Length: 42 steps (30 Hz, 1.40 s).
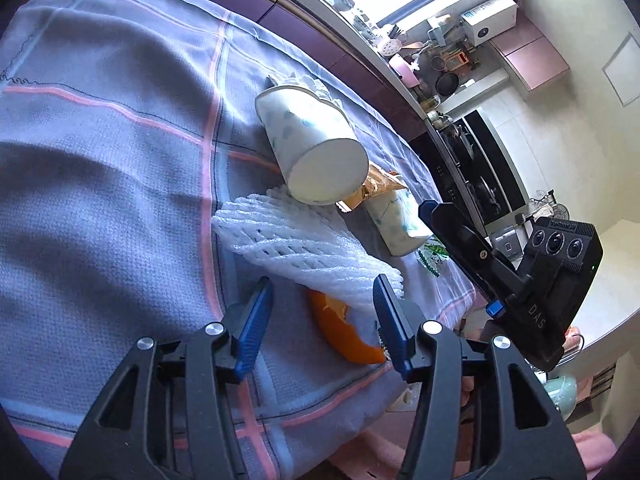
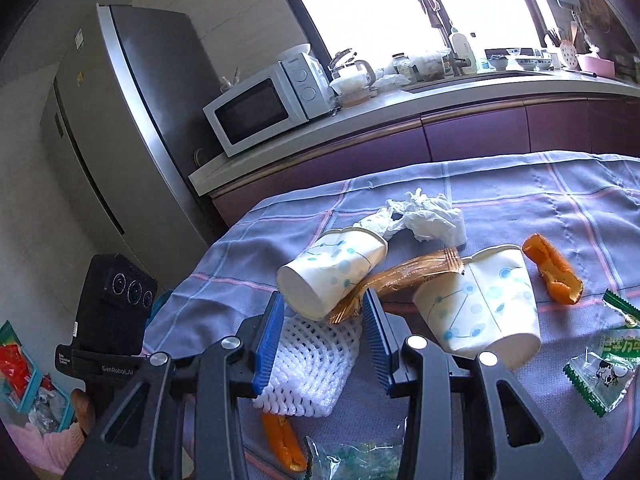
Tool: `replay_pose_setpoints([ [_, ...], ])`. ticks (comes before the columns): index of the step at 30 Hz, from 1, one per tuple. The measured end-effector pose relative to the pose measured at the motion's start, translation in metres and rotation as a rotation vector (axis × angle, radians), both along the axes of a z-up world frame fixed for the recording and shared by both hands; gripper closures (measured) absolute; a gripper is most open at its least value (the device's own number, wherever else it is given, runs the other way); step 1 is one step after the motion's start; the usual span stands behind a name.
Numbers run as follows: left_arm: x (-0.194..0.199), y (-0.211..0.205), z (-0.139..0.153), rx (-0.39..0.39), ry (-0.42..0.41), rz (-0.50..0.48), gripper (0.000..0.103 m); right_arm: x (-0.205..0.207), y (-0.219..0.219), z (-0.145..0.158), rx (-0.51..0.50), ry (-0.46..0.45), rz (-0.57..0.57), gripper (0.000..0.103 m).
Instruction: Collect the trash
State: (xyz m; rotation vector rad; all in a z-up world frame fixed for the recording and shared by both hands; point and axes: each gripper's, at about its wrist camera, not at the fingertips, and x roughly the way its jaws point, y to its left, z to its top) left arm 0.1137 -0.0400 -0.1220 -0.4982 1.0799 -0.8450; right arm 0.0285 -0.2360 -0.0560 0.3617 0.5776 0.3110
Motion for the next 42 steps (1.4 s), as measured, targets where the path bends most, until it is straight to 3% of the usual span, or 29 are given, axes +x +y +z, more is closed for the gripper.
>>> replay_pose_setpoints([
  [4, 0.009, -0.004, -0.003, -0.006, 0.026, 0.013, 0.057, 0.008, 0.003, 0.000, -0.002, -0.001, 0.016, 0.064],
  [9, 0.013, -0.004, -0.010, -0.019, 0.045, 0.018, 0.084, 0.017, 0.011, 0.000, -0.007, 0.003, 0.041, 0.064],
  [12, 0.013, -0.004, -0.009, -0.022, 0.031, 0.021, 0.090, 0.023, 0.015, -0.001, -0.012, 0.009, 0.052, 0.064],
  [27, -0.009, 0.043, 0.021, 0.011, -0.081, 0.056, 0.090, 0.030, 0.005, -0.006, -0.006, 0.045, 0.010, 0.064],
  [32, -0.019, 0.070, 0.023, -0.002, -0.098, 0.076, 0.090, 0.025, -0.004, -0.008, -0.021, 0.057, -0.023, 0.059],
  [42, -0.021, 0.104, 0.022, -0.013, -0.095, 0.127, 0.090, 0.026, 0.009, -0.027, -0.009, 0.126, 0.030, 0.058],
])
